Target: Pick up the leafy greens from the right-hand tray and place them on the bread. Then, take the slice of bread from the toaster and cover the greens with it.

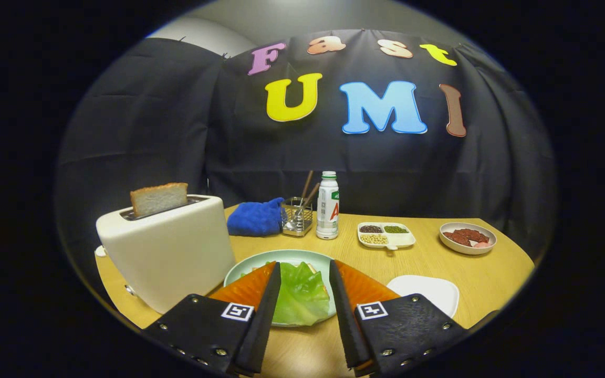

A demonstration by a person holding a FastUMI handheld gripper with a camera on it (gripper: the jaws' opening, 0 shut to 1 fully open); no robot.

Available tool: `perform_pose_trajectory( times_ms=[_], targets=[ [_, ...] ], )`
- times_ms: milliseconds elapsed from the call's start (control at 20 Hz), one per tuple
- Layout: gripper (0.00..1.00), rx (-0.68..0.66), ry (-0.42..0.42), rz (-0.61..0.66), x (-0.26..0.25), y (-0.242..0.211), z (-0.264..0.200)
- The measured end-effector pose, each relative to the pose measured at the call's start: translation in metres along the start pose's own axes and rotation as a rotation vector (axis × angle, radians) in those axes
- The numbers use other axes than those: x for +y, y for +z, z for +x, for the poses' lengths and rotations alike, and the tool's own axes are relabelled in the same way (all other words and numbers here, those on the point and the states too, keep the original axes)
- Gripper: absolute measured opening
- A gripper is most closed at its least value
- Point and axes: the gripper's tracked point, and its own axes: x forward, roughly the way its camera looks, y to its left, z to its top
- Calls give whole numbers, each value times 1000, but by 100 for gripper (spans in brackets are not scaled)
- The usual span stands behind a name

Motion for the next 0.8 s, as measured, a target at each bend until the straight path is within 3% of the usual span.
perform_pose_trajectory(
  times_ms=[200,550,800],
  targets=[
    [57,11,-111,-13,12,4,-11],
    [57,16,-14,26,79,21,-19],
    [57,-55,56,-24,126,42,-31]
  ],
)
